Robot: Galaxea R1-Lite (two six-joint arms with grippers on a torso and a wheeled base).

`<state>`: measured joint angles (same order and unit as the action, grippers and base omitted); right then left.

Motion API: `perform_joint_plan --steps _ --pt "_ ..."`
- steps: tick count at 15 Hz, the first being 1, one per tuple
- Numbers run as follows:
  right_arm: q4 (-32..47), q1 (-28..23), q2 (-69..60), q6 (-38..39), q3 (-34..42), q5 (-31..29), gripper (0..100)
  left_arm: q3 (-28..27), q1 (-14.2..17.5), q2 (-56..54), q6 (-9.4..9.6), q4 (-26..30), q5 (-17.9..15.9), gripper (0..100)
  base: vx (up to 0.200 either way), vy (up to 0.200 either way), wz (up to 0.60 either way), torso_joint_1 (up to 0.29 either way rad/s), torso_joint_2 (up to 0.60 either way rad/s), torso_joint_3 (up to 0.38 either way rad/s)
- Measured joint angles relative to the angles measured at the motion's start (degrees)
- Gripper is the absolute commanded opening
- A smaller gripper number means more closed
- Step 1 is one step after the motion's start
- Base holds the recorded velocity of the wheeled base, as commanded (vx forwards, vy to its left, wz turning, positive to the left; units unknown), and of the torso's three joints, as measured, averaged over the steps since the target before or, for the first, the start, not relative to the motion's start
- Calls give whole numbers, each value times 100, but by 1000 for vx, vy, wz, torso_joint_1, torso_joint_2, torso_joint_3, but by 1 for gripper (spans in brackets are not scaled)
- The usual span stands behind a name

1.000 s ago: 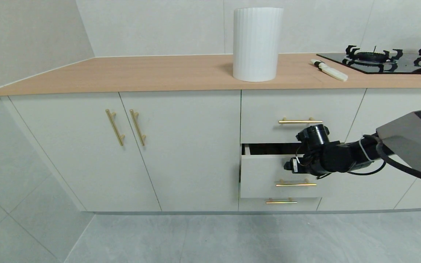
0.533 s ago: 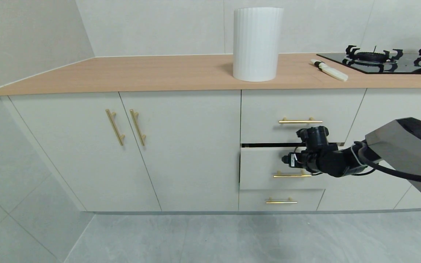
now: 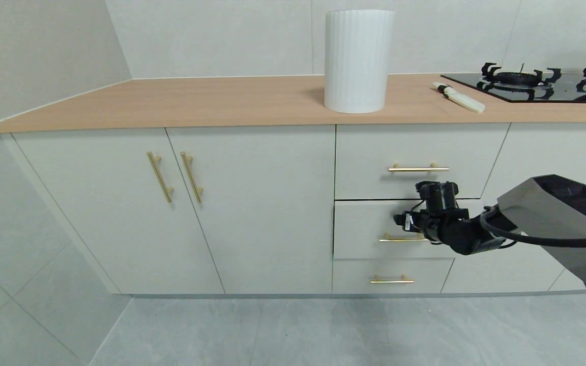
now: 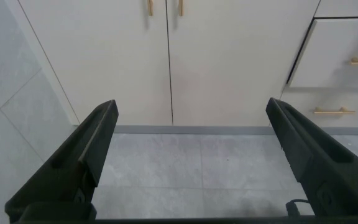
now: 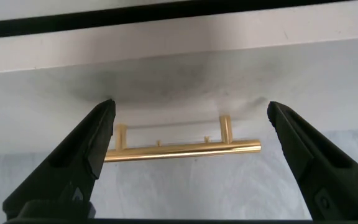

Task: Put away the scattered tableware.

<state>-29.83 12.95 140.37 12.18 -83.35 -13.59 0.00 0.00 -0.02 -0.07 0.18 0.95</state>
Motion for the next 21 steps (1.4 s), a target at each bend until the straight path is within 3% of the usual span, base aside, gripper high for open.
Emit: perform_joint_plan --steps 21 --pt "-115 -123 550 355 -953 -299 100 0 0 0 0 0 0 100 0 0 0 0 0 0"
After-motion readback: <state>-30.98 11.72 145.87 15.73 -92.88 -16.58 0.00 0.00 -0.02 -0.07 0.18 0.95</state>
